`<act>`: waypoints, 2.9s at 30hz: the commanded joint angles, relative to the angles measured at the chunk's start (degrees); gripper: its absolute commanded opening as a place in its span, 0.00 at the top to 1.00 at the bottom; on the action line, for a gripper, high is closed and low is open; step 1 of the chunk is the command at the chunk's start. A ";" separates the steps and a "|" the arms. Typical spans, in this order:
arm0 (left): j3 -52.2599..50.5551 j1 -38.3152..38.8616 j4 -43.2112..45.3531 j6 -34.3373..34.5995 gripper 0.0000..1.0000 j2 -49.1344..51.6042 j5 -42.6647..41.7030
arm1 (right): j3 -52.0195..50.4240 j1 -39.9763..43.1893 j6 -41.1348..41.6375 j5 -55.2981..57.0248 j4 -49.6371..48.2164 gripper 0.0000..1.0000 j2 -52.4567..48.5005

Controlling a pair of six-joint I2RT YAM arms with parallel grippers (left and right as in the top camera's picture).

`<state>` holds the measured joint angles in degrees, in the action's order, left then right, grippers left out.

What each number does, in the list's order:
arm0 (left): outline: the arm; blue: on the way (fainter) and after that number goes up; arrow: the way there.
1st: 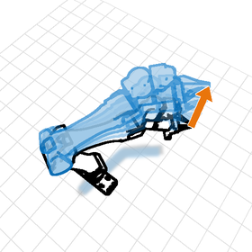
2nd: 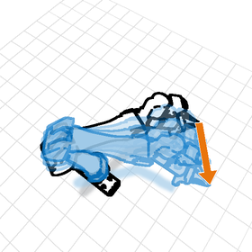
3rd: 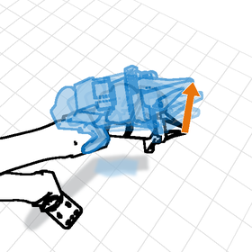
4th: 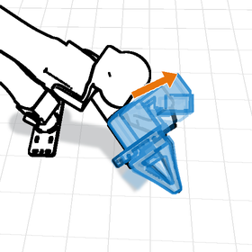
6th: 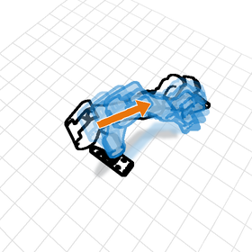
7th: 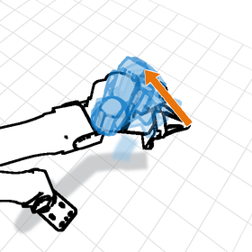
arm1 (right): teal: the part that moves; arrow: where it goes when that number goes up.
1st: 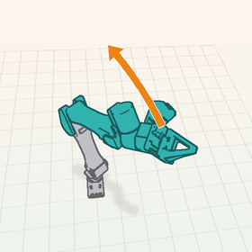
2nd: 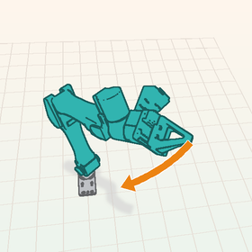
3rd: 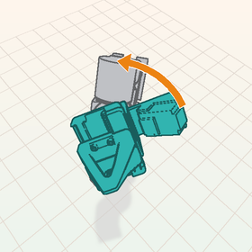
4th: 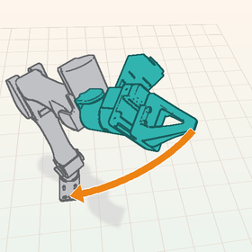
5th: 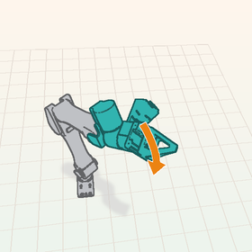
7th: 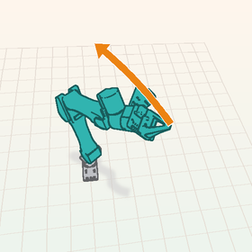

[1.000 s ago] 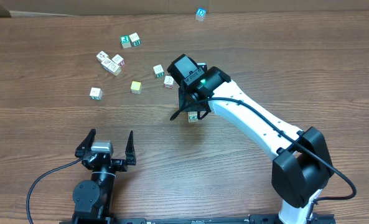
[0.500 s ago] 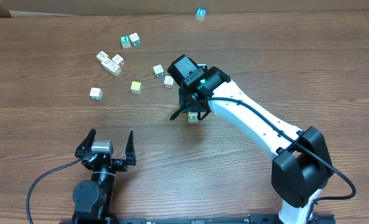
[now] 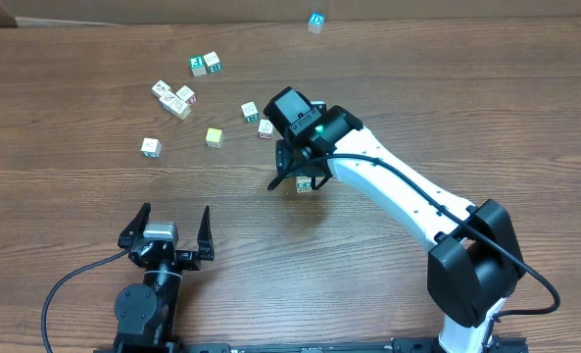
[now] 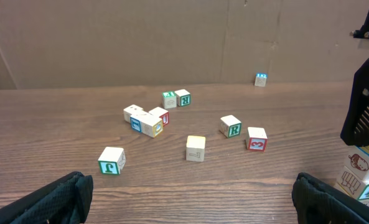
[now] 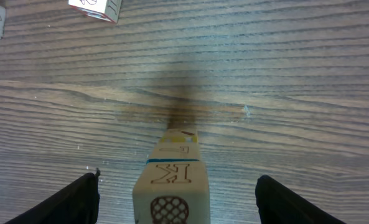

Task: Form a tower
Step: 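Lower the pineapple block onto the stack top with the right gripper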

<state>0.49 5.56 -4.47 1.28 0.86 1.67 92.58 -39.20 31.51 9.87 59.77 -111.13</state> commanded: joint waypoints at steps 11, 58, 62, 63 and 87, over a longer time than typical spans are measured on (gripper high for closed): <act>-0.20 -0.39 0.13 -0.92 0.01 -0.59 -0.46 | -5.40 -0.11 0.24 -0.50 -4.98 0.35 -0.46; -0.20 -0.39 0.13 -0.90 0.01 -0.59 -0.44 | -8.17 -0.11 0.20 -2.21 -8.70 0.76 -3.91; -0.20 -0.39 0.13 -0.92 0.00 -0.59 -0.46 | -8.04 -0.11 0.20 -2.21 -8.50 0.66 -3.91; -0.20 -0.39 0.15 -0.92 0.00 -0.59 -0.46 | -7.89 -0.11 0.20 -2.23 -8.33 0.66 -3.91; -0.20 -0.39 0.13 -0.92 0.00 -0.61 -0.46 | -1.73 -0.11 -0.44 -2.14 -3.67 0.51 -3.87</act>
<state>0.49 5.56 -4.47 1.28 0.86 1.67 88.77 -39.20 31.40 7.70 55.86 -114.52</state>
